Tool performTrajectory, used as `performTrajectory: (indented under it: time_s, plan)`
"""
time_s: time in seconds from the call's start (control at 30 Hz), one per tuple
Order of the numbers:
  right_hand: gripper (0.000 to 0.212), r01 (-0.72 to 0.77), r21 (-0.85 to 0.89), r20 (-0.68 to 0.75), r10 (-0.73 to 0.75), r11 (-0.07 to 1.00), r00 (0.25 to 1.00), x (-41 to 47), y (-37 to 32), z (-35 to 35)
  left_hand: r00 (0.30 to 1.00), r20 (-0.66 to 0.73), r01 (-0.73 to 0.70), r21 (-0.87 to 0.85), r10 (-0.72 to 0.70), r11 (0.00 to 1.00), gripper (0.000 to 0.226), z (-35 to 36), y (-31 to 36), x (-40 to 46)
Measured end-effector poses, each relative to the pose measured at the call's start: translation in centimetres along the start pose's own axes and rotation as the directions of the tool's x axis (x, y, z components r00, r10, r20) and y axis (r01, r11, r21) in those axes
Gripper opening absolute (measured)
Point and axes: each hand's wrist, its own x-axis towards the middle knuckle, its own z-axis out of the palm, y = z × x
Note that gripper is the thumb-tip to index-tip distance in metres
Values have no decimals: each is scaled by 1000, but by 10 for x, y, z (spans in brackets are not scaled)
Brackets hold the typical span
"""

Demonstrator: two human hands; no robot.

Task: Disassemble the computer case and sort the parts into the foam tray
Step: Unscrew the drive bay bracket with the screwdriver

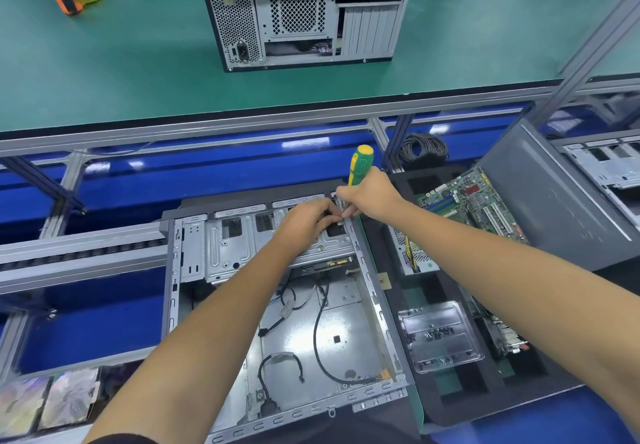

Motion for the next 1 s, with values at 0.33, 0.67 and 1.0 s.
performTrajectory:
  time_s: [0.33, 0.67, 1.0]
  plan:
    - [21, -7, 43, -130, 12, 999, 991, -9, 2, 8, 999, -29, -38, -71, 36, 997, 10, -1, 4, 1]
    - [28, -36, -13, -343, 30, 999, 939, -18, 3, 32, 999, -51, -15, -51, 12, 999, 14, 2, 4, 0]
    - [23, 185, -218, 185, -146, 958, 972, -3, -10, 11, 1000, 1, 20, -101, -20, 995, 14, -1, 2, 1]
